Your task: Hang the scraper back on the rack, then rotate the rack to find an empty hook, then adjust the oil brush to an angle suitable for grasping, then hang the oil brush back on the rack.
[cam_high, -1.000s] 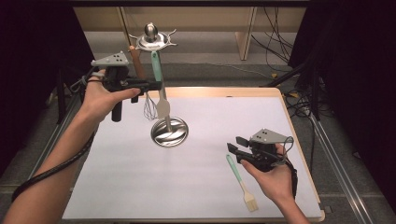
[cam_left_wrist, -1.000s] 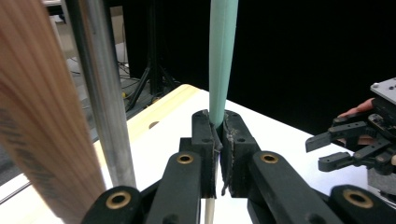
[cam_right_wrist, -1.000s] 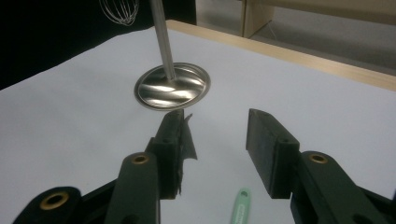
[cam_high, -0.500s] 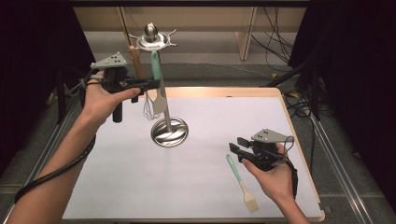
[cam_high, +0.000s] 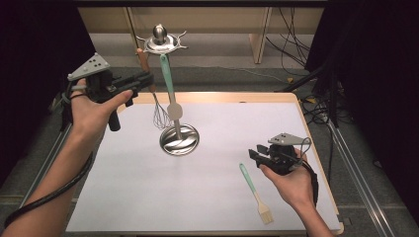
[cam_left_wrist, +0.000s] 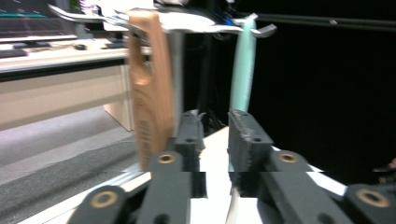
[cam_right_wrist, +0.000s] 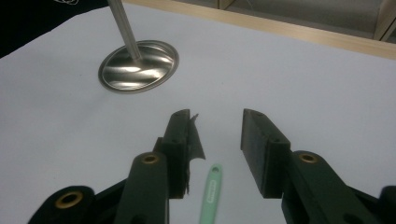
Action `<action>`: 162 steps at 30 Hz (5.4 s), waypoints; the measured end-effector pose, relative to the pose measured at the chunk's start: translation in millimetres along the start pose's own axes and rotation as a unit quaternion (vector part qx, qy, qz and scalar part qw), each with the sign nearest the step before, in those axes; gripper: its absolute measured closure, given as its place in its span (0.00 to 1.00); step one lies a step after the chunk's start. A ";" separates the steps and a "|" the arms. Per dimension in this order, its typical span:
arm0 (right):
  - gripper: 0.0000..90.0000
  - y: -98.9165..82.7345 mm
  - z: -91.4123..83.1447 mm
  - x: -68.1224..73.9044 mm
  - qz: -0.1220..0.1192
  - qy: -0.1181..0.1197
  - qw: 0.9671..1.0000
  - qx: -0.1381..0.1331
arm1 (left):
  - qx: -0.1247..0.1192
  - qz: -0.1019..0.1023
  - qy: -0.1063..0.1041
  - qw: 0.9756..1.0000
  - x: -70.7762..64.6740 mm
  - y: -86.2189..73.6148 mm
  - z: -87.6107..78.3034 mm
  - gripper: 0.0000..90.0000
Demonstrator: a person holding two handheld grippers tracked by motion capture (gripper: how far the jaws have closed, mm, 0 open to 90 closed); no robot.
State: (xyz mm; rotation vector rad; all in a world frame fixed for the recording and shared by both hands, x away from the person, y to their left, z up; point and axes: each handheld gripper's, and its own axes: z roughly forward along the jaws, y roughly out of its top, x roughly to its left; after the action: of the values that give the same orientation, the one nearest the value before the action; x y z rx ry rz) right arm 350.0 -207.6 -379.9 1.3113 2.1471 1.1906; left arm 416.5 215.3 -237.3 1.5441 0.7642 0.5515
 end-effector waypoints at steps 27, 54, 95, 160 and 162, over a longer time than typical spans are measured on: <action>0.81 -10.3 -5.8 3.9 -0.019 0.004 0.999 0.026 | -0.062 0.015 0.050 0.997 -4.7 29.4 9.7 0.99; 0.81 -9.4 -4.2 2.0 -0.022 0.002 0.999 0.025 | -0.044 0.005 0.084 0.995 27.4 38.9 25.9 1.00; 0.78 -7.6 -8.1 -4.6 -0.017 -0.006 0.999 0.029 | -0.059 0.026 0.105 0.992 36.2 38.9 17.3 0.95; 0.81 -31.2 33.4 -19.3 0.053 -0.039 0.955 0.290 | -0.006 -0.020 0.104 0.994 7.4 -78.7 -30.6 0.47; 0.81 -32.5 36.6 -16.9 0.055 -0.030 0.951 0.303 | -0.006 -0.021 0.108 0.994 9.4 -79.0 -30.6 0.47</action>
State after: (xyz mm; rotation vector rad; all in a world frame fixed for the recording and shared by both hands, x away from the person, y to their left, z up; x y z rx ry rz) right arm 364.8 -211.7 -429.3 1.6959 2.5246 0.5135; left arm 388.5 244.0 -312.5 1.4685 0.9549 0.6990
